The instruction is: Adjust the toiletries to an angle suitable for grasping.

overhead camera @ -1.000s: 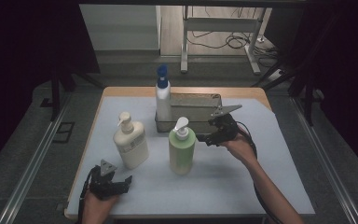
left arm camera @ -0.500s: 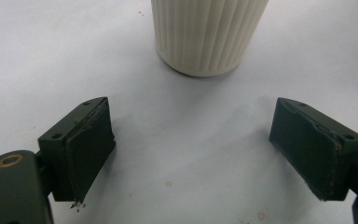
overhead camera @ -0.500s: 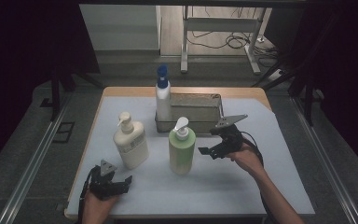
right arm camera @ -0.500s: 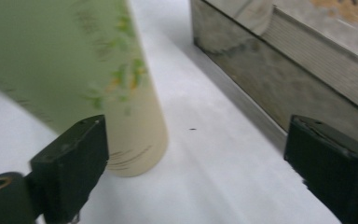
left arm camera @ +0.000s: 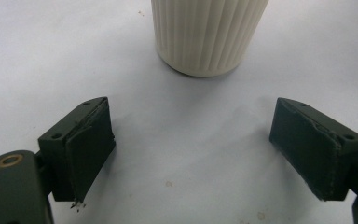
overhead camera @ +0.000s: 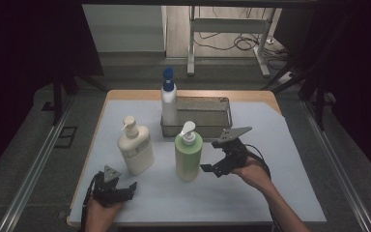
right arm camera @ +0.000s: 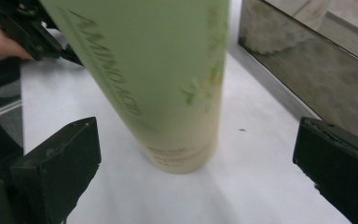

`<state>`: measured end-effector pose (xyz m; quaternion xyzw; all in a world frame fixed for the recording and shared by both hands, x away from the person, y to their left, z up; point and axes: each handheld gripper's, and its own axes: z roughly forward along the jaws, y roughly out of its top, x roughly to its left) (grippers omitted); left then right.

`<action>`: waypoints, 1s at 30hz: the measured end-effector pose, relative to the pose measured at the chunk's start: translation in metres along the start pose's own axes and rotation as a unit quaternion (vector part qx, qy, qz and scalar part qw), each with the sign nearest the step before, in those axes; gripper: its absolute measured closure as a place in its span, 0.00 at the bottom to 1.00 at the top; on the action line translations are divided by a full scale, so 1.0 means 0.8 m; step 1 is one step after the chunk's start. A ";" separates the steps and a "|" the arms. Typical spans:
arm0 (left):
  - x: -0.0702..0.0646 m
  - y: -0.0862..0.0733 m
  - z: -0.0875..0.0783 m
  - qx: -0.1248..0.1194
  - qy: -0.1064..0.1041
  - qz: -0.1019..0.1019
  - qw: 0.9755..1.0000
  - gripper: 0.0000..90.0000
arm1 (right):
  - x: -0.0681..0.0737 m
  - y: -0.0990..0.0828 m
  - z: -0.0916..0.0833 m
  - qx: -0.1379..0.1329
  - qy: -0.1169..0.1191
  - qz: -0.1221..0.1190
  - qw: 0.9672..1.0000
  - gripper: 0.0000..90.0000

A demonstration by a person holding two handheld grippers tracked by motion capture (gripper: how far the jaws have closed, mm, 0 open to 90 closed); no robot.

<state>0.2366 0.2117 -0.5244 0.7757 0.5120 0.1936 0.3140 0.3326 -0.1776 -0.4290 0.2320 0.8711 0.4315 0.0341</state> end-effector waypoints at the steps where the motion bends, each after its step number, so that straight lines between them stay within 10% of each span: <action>1: 0.000 0.000 0.000 0.000 0.000 0.000 1.000 0.15 | 0.002 0.002 0.001 -0.002 0.001 0.000 1.000 0.01; 30: 0.001 0.000 0.000 0.000 0.000 0.002 1.000 0.15 | 0.035 0.034 0.048 -0.023 -0.028 -0.042 0.998 0.06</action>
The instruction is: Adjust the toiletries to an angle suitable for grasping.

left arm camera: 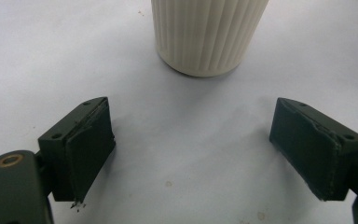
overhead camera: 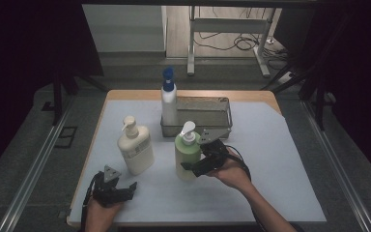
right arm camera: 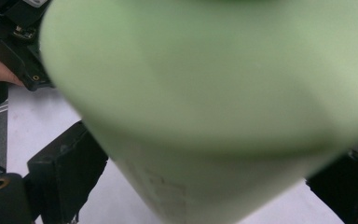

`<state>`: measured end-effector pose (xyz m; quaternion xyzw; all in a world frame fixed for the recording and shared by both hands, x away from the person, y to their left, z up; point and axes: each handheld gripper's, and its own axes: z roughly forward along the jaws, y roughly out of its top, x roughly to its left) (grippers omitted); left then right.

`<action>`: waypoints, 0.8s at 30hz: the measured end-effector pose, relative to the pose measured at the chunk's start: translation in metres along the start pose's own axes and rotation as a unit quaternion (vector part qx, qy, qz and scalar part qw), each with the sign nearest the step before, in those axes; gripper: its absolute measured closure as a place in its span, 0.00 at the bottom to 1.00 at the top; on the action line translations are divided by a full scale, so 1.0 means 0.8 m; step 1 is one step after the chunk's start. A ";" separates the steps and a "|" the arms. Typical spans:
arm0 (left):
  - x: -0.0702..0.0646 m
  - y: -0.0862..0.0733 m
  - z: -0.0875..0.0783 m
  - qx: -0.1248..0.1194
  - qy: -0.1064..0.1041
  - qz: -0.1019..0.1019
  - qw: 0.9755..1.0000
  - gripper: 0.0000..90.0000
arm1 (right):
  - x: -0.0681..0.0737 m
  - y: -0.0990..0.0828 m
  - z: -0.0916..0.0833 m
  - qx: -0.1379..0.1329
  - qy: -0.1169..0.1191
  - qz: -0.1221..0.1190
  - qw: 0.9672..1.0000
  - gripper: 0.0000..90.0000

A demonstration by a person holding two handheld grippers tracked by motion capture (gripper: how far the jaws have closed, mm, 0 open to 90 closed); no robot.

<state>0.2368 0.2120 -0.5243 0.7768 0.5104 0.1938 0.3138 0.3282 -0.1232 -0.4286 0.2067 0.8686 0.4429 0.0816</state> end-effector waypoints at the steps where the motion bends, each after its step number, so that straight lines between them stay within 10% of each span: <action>1: 0.000 0.000 0.000 0.000 0.000 0.000 1.000 0.15 | 0.000 0.000 0.000 0.000 0.000 0.000 1.000 0.06; 24: 0.000 0.000 0.000 0.000 0.000 0.000 1.000 0.15 | 0.008 0.009 0.003 0.022 -0.033 0.001 0.999 0.13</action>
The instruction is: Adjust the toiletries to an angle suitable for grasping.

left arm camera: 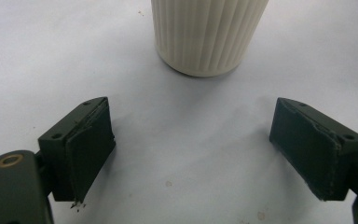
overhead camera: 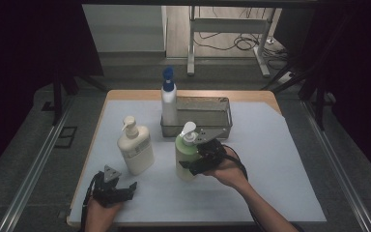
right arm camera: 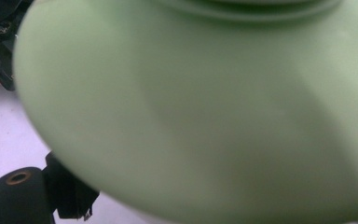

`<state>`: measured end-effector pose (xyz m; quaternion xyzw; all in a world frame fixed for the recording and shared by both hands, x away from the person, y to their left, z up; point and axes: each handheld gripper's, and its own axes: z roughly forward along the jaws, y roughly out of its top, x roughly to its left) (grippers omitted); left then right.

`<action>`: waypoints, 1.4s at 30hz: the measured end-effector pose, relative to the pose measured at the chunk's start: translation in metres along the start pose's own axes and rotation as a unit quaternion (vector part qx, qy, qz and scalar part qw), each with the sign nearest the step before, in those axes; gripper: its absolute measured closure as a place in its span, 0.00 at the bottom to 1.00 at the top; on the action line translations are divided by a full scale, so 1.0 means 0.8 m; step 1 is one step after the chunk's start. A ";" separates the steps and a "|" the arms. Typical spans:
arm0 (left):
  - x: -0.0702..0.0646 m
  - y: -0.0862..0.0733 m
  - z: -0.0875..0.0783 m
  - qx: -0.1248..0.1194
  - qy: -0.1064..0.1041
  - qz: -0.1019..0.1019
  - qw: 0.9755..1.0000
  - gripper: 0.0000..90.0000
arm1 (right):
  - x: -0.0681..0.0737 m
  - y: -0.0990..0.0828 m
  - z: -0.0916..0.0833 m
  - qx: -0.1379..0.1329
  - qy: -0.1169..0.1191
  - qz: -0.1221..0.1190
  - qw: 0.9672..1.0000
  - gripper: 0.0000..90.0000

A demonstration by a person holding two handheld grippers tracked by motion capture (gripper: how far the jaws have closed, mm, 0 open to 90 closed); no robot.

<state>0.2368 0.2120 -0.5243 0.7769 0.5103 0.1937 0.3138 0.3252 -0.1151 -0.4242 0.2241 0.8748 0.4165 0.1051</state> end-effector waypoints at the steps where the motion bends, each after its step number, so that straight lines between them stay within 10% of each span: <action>1: 0.000 0.000 0.000 0.000 0.000 0.000 1.000 0.15 | 0.000 0.000 0.000 0.001 0.000 0.000 1.000 0.13; 42: 0.000 0.000 0.000 0.000 -0.001 -0.001 1.000 0.15 | -0.040 0.072 -0.049 -0.013 -0.045 0.011 0.999 0.13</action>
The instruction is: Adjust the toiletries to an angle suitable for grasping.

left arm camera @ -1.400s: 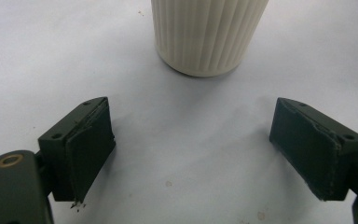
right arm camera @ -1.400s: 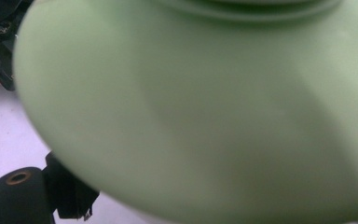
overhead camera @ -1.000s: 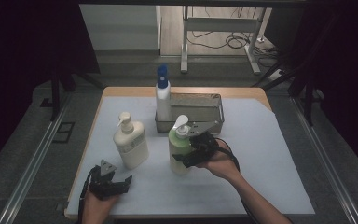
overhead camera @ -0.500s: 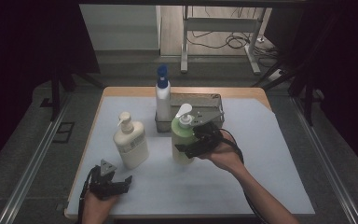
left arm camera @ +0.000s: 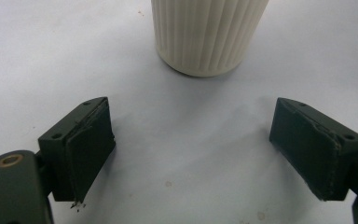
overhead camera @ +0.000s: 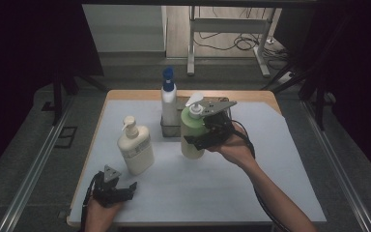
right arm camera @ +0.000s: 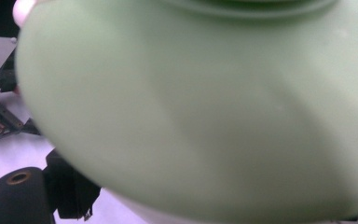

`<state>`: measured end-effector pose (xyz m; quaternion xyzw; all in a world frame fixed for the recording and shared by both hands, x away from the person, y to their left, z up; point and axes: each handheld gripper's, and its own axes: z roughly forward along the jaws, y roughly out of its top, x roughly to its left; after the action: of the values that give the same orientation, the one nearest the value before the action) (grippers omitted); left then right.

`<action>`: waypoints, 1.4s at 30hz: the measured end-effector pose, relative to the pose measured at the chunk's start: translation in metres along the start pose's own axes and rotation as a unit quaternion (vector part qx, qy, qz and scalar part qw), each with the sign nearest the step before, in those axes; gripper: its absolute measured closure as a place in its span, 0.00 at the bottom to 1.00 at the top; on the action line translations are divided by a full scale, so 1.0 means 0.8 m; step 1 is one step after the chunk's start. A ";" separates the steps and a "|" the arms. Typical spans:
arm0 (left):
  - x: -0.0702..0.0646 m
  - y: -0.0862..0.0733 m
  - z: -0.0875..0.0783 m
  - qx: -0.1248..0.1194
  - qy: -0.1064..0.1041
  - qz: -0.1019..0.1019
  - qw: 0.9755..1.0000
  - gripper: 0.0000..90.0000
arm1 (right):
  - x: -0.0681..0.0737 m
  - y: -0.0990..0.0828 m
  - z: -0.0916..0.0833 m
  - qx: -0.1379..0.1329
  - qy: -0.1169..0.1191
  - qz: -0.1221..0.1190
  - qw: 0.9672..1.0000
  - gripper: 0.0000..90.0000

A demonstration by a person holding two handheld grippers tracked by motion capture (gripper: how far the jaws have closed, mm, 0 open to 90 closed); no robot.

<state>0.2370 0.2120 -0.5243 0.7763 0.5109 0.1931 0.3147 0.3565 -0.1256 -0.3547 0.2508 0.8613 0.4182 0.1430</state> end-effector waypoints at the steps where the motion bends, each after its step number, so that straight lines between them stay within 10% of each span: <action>1: 0.000 0.000 0.000 0.000 0.000 0.000 1.000 0.15 | -0.002 0.002 -0.001 -0.002 -0.003 0.000 1.000 0.13; 42: 0.000 0.000 0.000 0.000 0.000 -0.001 1.000 0.15 | -0.076 0.063 0.037 -0.022 -0.088 0.045 0.995 0.14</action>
<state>0.2372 0.2120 -0.5244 0.7757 0.5115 0.1932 0.3151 0.4367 -0.1132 -0.3305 0.3224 0.8235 0.4195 0.2050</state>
